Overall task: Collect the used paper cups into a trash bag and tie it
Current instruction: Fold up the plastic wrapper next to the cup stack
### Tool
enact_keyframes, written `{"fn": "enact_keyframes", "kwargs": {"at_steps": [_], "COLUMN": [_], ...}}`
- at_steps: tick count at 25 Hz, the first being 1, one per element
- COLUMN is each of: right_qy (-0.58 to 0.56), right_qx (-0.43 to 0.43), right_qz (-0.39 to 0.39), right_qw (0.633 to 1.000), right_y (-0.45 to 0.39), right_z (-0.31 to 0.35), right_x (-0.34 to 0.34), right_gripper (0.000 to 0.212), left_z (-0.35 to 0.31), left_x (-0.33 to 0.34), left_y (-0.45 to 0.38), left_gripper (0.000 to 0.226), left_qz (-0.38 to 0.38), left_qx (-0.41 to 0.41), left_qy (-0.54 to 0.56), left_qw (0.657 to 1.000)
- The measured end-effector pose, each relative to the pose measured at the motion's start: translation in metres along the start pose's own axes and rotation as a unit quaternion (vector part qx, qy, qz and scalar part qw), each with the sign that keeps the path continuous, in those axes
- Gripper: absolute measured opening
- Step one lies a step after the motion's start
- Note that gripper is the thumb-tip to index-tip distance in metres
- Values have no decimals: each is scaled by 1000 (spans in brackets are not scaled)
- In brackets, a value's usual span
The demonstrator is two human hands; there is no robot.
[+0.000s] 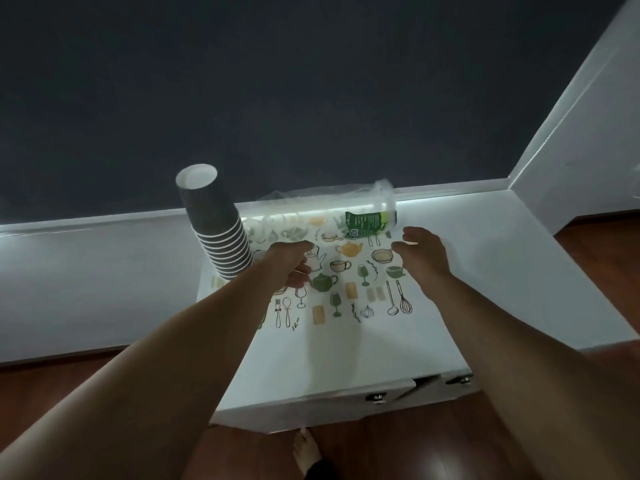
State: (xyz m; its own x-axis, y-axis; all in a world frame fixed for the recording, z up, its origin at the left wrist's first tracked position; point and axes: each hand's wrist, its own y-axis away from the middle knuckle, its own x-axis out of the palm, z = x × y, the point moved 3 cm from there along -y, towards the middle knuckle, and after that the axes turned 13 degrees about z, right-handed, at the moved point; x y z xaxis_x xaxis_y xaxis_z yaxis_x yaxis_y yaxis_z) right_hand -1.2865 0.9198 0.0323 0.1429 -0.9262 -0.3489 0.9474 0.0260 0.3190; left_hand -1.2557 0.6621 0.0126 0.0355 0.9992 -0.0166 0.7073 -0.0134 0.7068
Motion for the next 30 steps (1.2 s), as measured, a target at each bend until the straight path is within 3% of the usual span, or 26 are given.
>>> {"fn": "enact_keyframes", "kwargs": {"at_steps": [4, 7, 8, 11, 13, 15, 17, 20, 24, 27, 28, 30], "right_qy": [83, 89, 82, 36, -96, -235, -314, -364, -394, -312, -223, -21], "right_qx": [10, 34, 41, 41, 84, 151, 203, 238, 251, 266, 264, 225], "right_qz": [-1, 28, 28, 51, 89, 148, 185, 212, 228, 269, 260, 167], "right_qw": [996, 995, 995, 997, 988, 949, 909, 875, 854, 872, 902, 960], "right_y": [-51, -76, -82, -83, -71, -55, -37, -12, 14, 26, 25, 12], "right_z": [17, 23, 23, 22, 12, -2, -16, -34, -52, -52, -52, -50], "right_x": [4, 12, 12, 11, 9, 10, 4, -14, -34, -47, -54, -67], "right_gripper": [60, 72, 69, 30, 24, 16, 12, 8, 12, 27, 39, 62], "left_z": [-18, -27, -30, -30, -32, -30, -23, -11, 6, 16, 17, 11], "left_x": [-1, 3, 6, 12, 22, 37, 47, 63, 92, 106, 106, 103], "left_y": [-44, -67, -70, -80, -75, -69, -63, -53, -51, -45, -41, -29], "left_gripper": [44, 16, 10, 12, 22, 37, 60, 76, 87, 69, 60, 52], "left_qz": [-14, -43, -49, -103, -89, -43, -67, -114, -98, -84, -82, -62], "left_qx": [-21, -11, -9, 26, 83, 115, 123, 108, 81, 105, 116, 119], "left_qy": [161, 267, 293, 317, 316, 335, 341, 343, 341, 268, 235, 183], "left_qw": [987, 963, 955, 942, 941, 934, 930, 926, 931, 954, 961, 974]}}
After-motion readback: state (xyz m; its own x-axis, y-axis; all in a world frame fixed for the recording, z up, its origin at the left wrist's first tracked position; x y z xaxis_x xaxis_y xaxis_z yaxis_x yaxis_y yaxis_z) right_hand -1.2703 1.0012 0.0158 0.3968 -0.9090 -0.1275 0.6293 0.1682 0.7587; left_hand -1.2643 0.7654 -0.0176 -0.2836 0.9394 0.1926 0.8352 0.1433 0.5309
